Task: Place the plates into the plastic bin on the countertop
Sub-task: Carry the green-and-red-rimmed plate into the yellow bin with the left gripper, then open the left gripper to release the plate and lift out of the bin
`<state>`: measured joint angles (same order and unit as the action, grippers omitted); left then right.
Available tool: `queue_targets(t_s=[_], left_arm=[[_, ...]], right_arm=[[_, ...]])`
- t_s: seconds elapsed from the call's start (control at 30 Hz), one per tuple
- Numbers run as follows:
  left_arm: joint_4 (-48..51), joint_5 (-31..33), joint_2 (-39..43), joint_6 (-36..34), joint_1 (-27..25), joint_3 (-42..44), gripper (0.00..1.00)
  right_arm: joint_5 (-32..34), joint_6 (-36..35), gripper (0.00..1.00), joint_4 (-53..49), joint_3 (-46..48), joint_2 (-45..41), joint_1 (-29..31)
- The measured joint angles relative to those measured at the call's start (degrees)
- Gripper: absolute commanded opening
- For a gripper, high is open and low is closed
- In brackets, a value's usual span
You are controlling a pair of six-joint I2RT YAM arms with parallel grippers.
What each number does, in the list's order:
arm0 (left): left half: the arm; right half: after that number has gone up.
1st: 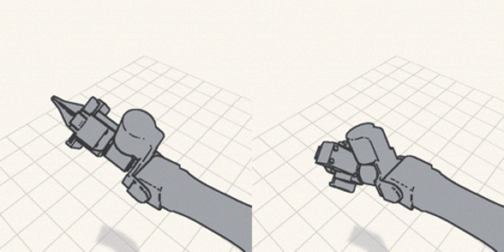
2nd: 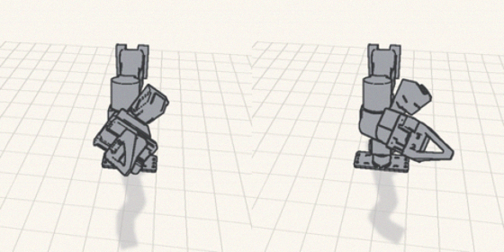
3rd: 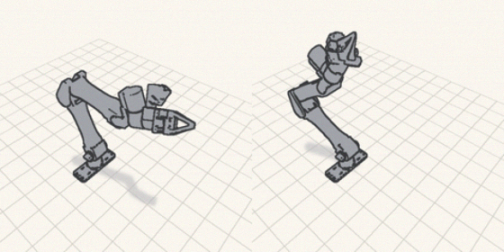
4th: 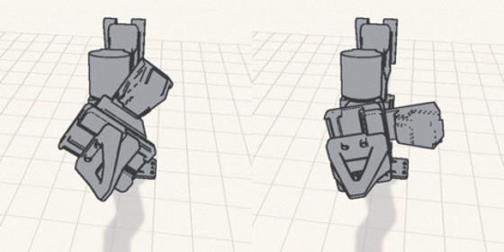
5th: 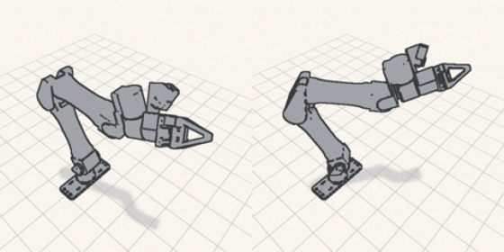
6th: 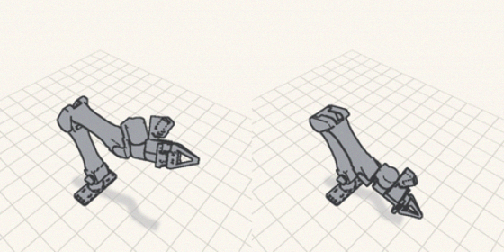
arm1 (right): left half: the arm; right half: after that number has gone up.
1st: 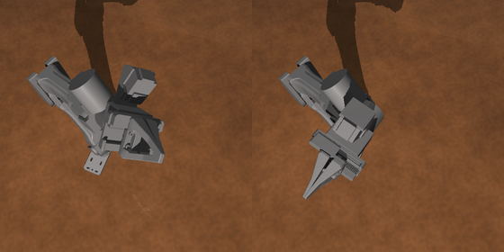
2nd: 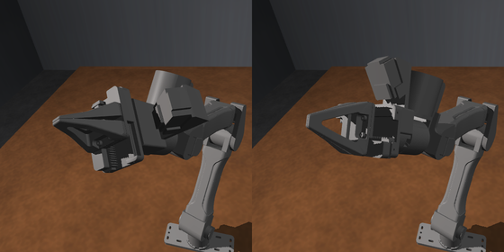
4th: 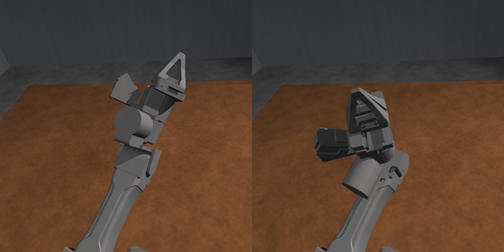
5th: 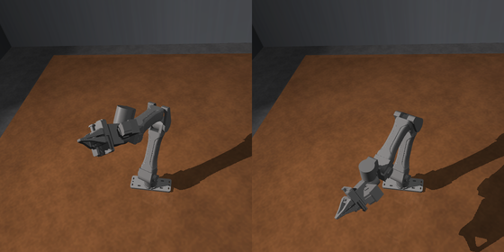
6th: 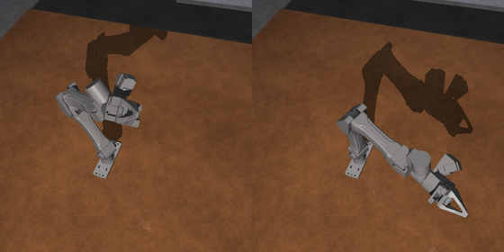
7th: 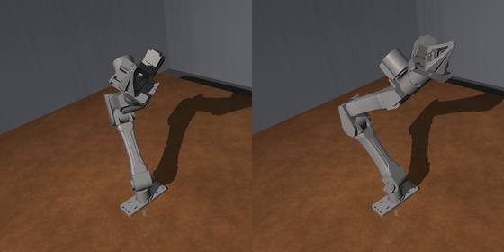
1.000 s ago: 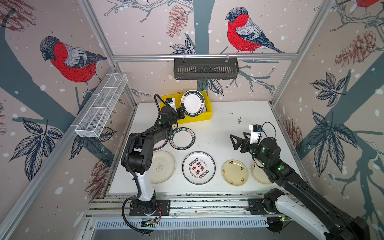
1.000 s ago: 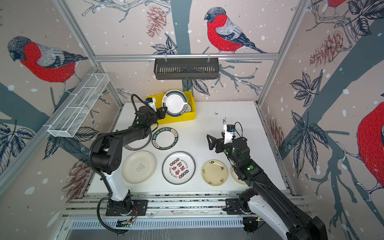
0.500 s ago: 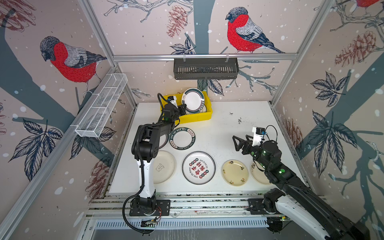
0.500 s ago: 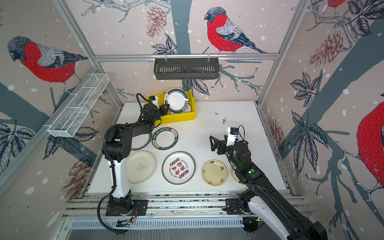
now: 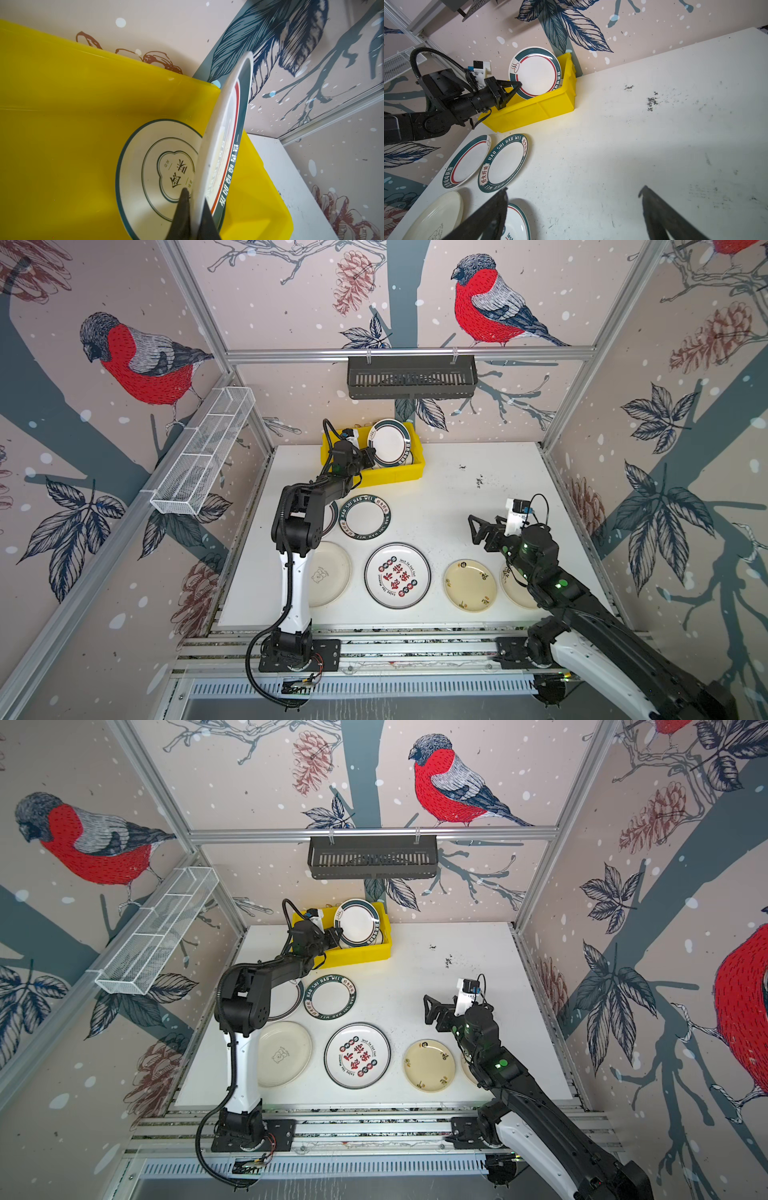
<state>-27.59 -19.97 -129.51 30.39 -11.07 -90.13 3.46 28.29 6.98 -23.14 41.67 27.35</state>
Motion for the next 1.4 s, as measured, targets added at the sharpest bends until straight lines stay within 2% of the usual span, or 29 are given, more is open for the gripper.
queue_targets(t_s=[0.23, 0.33, 0.4, 0.53, 0.63, 0.67, 0.7, 1.03, 1.23, 1.4], left_arm=[[6.3, -0.5, -3.1, -2.4, 0.0, -5.7, 0.18], [8.5, -0.7, -4.5, -3.4, 0.0, -8.0, 0.26], [9.7, -0.8, -5.4, -3.8, 0.0, -9.6, 0.38], [11.9, -0.9, -6.4, -4.9, 0.0, -11.2, 0.49], [13.2, -0.8, -6.6, -5.4, 0.0, -11.5, 0.68], [13.5, -0.8, -6.6, -5.7, 0.0, -11.6, 0.78], [13.7, -0.7, -6.6, -6.0, 0.0, -11.7, 0.97], [18.6, 2.7, -6.7, -9.9, -1.0, -15.7, 0.97], [24.4, 8.6, -7.1, -15.0, -3.0, -21.7, 0.97], [26.5, 11.1, -5.8, -16.8, -3.7, -19.6, 0.98]], right_arm=[[1.0, 0.0, 0.99, 0.0, 0.0, 1.1, -0.4], [1.1, 0.0, 0.99, 0.0, 0.0, 1.1, -0.5], [1.1, 0.0, 0.99, 0.0, 0.0, 1.2, -0.7], [1.3, 0.0, 0.99, 0.0, 0.0, 1.2, -0.9], [1.3, 0.1, 0.99, 0.0, 0.0, 1.3, -1.2], [1.3, 0.1, 0.99, 0.0, 0.0, 1.4, -1.2], [1.3, 0.1, 1.00, 0.0, 0.0, 1.4, -1.2], [1.2, 0.3, 0.99, 0.3, 0.1, 2.6, -2.3], [0.3, 0.7, 0.99, 0.0, -0.1, 3.7, -4.3], [-1.0, 1.4, 0.99, -1.3, -1.7, 4.9, -6.2]])
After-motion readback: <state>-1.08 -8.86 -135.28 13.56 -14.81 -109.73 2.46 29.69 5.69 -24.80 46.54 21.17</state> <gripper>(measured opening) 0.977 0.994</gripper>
